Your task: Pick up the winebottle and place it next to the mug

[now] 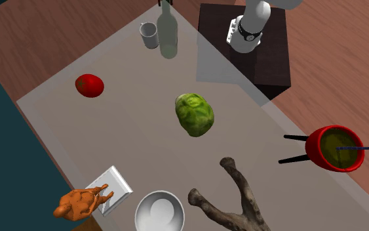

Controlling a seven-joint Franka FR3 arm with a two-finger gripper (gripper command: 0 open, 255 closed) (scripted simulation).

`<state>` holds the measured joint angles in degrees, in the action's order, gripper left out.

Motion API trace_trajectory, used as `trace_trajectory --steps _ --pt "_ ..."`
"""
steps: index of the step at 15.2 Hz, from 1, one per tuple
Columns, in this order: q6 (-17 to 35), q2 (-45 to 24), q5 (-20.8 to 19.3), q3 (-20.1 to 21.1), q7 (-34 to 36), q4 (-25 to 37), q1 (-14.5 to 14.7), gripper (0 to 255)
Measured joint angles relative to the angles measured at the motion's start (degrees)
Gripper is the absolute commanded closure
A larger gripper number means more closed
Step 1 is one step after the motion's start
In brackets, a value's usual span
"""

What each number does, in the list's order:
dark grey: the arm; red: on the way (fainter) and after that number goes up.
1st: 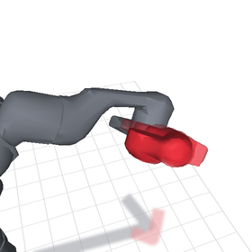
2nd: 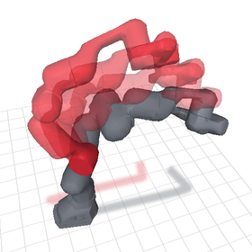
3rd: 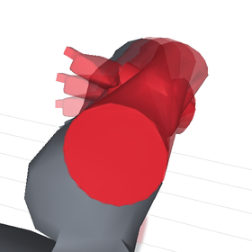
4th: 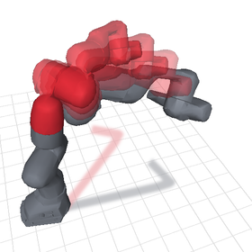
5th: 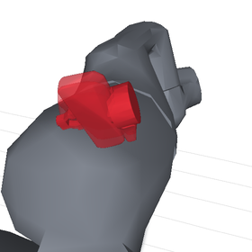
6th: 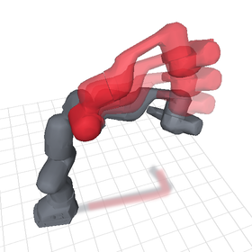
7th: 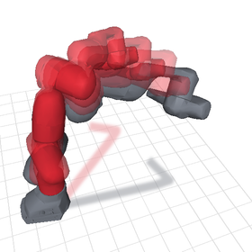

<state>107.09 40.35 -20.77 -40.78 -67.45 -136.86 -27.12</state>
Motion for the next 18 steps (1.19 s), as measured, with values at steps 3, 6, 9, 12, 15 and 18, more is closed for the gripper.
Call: trace_trajectory --steps 3,6,9,12,15,18 --pt "2.42 -0.52 -0.50 -1.00 -0.02 -1.86 0.03 255" --pt "4.43 -0.58 -1.12 -1.78 -0.07 -3.78 -0.24 255" --pt "4.80 -0.69 -1.16 -1.89 -0.03 -4.03 -0.20 255" --pt "4.87 -0.71 -1.17 -1.92 -0.02 -4.06 -0.18 255" --pt "4.88 -0.71 -1.17 -1.92 -0.02 -4.05 -0.18 0" --pt "4.88 -0.70 -1.17 -1.91 -0.02 -4.05 -0.19 0"
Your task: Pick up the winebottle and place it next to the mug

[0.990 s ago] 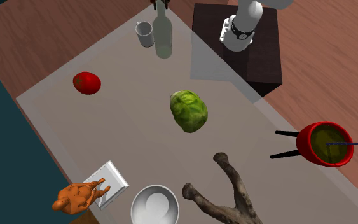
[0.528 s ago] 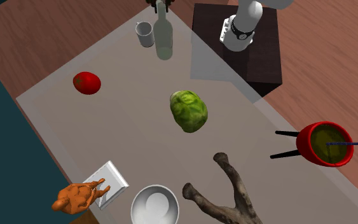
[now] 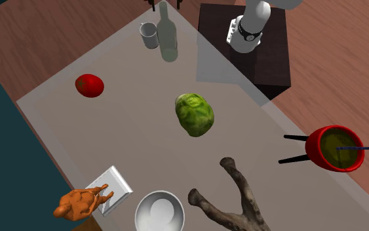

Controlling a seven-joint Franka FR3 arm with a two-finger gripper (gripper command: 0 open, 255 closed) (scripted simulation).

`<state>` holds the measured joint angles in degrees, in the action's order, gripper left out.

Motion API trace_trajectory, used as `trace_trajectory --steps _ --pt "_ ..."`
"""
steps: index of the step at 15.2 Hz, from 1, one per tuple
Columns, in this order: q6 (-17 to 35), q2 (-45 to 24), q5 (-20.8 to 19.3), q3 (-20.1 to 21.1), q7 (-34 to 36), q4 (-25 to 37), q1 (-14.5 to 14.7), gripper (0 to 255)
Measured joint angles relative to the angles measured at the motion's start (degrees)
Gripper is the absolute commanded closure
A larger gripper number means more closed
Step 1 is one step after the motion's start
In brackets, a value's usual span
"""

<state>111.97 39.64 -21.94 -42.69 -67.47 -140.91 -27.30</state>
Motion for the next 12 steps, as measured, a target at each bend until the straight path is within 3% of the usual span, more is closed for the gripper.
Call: trace_trajectory --steps 6,12 --pt "-6.59 1.49 1.30 2.65 -0.08 5.05 -0.17 0" --pt "-7.51 1.44 1.49 2.78 -0.27 5.97 -0.11 0"
